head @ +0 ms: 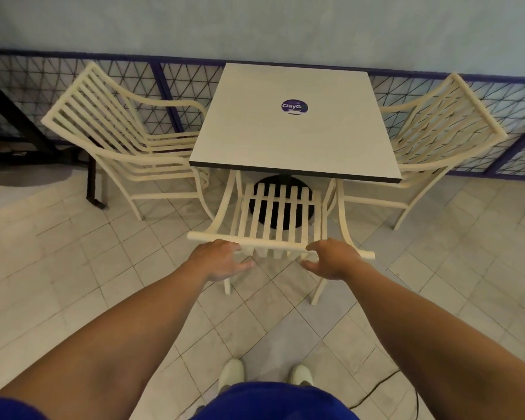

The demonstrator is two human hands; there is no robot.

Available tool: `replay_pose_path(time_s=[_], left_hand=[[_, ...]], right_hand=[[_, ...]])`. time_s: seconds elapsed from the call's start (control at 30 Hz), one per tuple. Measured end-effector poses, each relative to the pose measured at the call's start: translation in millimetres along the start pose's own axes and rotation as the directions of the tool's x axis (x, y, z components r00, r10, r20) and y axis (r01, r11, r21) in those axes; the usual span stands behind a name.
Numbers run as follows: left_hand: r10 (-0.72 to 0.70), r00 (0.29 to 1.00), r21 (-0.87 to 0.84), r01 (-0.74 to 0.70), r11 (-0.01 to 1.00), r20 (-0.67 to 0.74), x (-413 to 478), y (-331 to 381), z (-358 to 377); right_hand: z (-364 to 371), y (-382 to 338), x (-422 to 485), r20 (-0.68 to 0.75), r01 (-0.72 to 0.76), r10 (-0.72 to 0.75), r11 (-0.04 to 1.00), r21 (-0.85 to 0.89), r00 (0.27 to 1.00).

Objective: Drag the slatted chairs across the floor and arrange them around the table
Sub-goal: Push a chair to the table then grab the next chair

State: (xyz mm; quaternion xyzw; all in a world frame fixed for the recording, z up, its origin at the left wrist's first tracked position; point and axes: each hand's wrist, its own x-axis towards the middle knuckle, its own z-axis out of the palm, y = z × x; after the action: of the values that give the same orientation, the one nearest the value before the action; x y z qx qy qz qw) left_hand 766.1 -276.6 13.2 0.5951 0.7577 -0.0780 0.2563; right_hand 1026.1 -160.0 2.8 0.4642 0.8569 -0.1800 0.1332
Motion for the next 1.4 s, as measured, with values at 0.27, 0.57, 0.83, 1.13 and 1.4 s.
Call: replay_pose_path(time_s=[0.27,0.57,0.83,1.13,1.4], left_hand=[[-0.199,0.980,-0.144,0.200,0.969,0.017,-65,-31,37],[-0.459,0.887,-0.422,0.434,0.796,0.046,-182,-135,95],[-0.593,0.799,-0.506,0.553,0.662,0.097,-272,-232,126],[-0.673,0.738,-0.553,0.581,0.597,0.050,-327,-337,121],[-0.721,0.687,-0.561,0.633,0.534,0.089,-316,-435,110]], right_hand=[[6,-75,12,0.129,0.273,-0.260,0.956,-0.105,0.957],[35,-229,21,0.293,0.536,-0.473,0.823,-0.190,0.831],[71,-394,17,0.361,0.685,-0.602,0.708,-0.172,0.712],[92,-528,34,0.404,0.742,-0.641,0.650,-0.167,0.652],[112,-632,91,0.430,0.786,-0.682,0.606,-0.122,0.592]])
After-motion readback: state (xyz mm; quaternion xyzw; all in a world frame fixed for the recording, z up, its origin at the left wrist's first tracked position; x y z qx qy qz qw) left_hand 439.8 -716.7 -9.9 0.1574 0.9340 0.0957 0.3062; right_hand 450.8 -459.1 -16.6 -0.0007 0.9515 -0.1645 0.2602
